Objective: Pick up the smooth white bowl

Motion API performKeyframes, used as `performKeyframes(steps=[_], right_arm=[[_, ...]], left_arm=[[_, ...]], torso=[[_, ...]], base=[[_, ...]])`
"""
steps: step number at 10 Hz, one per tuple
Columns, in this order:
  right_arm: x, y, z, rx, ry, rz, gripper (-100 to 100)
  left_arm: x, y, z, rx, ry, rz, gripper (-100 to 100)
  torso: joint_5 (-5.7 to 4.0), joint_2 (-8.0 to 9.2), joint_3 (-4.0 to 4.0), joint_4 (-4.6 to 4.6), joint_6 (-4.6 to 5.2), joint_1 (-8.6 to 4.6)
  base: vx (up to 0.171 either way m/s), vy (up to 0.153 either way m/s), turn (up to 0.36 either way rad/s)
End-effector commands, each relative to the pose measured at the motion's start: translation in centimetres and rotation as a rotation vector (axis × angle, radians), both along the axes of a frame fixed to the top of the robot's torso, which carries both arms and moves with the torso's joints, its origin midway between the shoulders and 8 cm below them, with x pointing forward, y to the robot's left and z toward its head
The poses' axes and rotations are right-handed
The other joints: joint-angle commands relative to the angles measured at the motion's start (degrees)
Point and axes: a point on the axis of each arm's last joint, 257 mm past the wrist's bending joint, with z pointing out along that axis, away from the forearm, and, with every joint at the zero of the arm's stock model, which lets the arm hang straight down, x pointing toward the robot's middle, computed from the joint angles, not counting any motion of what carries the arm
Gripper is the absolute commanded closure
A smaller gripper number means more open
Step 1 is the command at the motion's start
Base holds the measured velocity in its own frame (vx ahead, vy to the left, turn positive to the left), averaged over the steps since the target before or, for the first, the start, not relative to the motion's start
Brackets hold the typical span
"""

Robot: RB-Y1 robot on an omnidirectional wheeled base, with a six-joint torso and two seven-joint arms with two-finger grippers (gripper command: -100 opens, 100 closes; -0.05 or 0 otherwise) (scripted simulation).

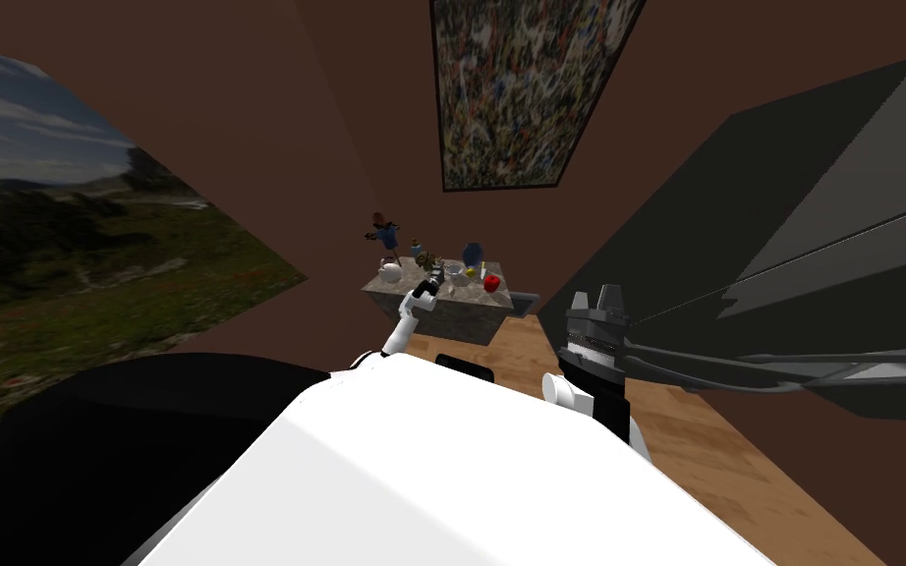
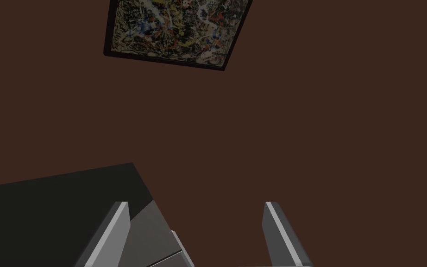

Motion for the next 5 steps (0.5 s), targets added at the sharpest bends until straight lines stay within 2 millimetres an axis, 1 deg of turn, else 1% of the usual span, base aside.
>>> performKeyframes(steps=[1,2,5], right_arm=[[0.0,0.0,0.0,0.0,0.0,0.0,0],[0.0,0.0,0.0,0.0,0.0,0.0,0],[0.0,0.0,0.0,0.0,0.0,0.0,0]], left_arm=[[1.0,-0.5,-0.6,0.002,0.04,-0.006,-100],[1.8,-0.9,-1.3,0.001,0.076,-0.013,-100],[3.4,-1.9,-2.5,0.009,0.151,-0.025,-100]], torso=[[0.0,0.0,0.0,0.0,0.0,0.0],[0.0,-0.01,0.0,0.0,0.0,0.0],[0.0,-0.04,-0.02,-0.01,-0.01,0.01]], base=[[-0.005,-0.003,0.017],[-0.002,-0.001,0.038],[0.004,0.0,0.024]])
